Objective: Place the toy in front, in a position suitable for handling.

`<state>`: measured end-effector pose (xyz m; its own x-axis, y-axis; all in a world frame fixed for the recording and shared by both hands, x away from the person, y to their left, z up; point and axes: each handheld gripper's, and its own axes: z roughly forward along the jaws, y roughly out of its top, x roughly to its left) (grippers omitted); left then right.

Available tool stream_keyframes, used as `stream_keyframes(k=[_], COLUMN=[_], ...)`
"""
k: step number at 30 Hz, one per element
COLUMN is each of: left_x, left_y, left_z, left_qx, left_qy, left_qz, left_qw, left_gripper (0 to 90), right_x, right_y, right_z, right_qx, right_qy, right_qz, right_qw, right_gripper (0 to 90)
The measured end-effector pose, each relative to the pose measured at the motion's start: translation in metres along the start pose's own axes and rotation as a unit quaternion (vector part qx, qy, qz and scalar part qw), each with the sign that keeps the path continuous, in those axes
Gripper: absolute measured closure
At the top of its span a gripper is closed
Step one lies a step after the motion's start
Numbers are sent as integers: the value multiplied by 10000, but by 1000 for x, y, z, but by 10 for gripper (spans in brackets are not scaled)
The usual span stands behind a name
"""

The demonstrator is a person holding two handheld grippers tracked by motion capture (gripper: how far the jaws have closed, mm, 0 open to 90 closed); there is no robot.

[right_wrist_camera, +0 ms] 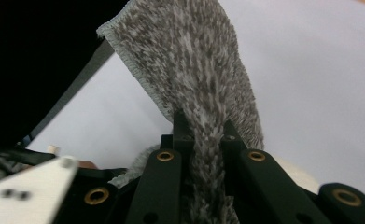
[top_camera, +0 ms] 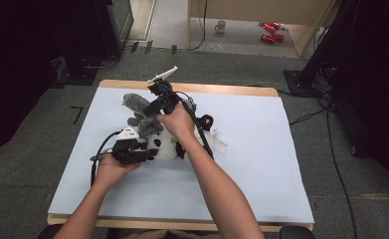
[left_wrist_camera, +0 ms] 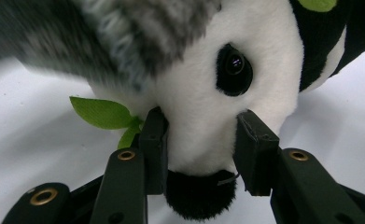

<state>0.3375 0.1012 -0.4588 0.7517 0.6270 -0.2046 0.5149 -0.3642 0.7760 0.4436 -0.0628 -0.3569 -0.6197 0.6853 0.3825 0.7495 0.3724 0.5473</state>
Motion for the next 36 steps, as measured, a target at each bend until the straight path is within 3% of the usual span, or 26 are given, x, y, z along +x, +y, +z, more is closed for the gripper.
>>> stream_keyframes(k=[3,5,7,10,12,16,17,20,25,29,31,33,36], left_x=[0,0,0,-1,-1,0,0,-1,-1,0,0,1,1], left_y=[0,0,0,1,1,1,1,1,1,1,1,1,1], left_z=[0,0,1,0,0,0,1,1,1,1,1,1,1], left_qx=[16,18,32,73,78,94,95,95,91,83,88,86,64], left_qy=[-5,-1,29,62,52,30,23,37,34,13,10,-1,2], left_qz=[-3,-13,-24,-25,-31,-77,-60,-31,-61,-67,-72,-100,-96], left_qw=[10000,10000,10000,10000,10000,9999,9999,9999,9999,9999,9999,9999,9999], left_gripper=[598,597,597,598,599,600,600,601,601,601,601,600,600], right_x=[-9,-14,-19,-24,-31,-47,-52,-61,-64,-72,-77,-83,-97], right_y=[-10,-14,-15,-18,-20,-28,-31,-38,-39,-41,-42,-44,-52], right_z=[8,9,5,-1,-9,-22,-25,-35,-49,-62,-67,-72,-80], right_qx=[295,319,338,430,490,731,787,697,636,575,558,649,701], right_qy=[-274,-294,-327,-588,-739,-1076,-1097,-929,-1097,-1200,-1267,-1477,-1490], right_qz=[-44,-36,67,-80,-11,45,72,138,6,104,149,218,370], right_qw=[9992,9991,9989,9973,9961,9915,9908,9931,9919,9910,9903,9867,9857], right_gripper=[834,834,835,836,838,840,840,840,839,839,840,841,841])
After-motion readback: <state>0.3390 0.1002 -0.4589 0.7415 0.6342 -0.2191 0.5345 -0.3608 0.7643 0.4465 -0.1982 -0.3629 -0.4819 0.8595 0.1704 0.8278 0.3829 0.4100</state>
